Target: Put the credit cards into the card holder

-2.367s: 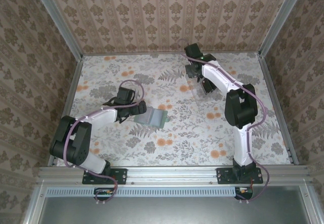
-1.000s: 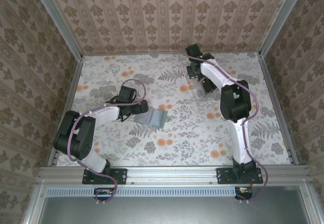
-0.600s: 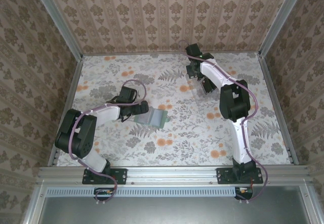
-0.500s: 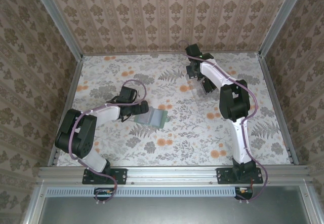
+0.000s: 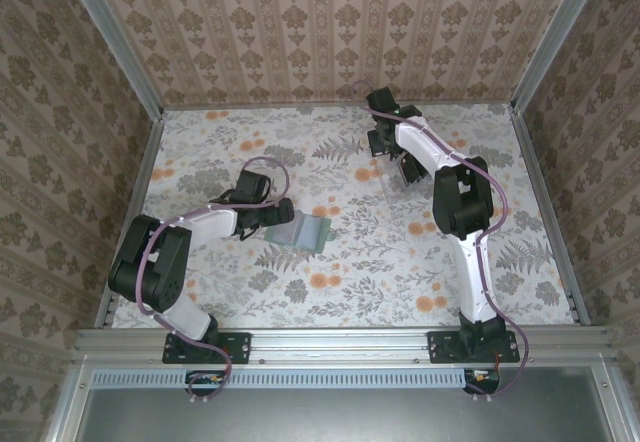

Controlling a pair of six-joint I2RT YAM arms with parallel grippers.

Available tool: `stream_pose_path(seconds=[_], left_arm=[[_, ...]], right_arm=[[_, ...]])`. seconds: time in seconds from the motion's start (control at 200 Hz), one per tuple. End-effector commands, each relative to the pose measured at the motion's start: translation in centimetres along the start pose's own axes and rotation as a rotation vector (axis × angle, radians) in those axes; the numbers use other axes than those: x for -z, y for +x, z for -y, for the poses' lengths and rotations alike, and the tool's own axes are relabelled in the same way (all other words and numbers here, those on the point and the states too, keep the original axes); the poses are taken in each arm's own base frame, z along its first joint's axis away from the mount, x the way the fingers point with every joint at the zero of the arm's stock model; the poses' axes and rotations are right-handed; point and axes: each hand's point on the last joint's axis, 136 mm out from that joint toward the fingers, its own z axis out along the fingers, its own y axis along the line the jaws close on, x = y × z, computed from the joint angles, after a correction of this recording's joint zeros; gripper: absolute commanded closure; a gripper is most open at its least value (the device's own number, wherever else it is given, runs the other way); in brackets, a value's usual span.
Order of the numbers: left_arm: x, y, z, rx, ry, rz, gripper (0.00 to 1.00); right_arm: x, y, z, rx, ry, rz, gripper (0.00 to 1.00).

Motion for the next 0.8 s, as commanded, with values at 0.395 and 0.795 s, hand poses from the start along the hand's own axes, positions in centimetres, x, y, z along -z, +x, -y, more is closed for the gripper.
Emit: stream_pose_path(seconds=[0.395, 0.795], left_arm=[[0.0, 2.4, 3.2, 0.012, 0.09, -0.024, 0.0], [2.0, 6.9, 6.0, 0.016, 0.127, -0.018, 0.0]], right_arm=[[13.9, -2.2, -2.5, -0.168, -0.299, 0.205, 1.0], [18.3, 5.5, -5.0, -0.347, -0.56, 0.223, 1.0]])
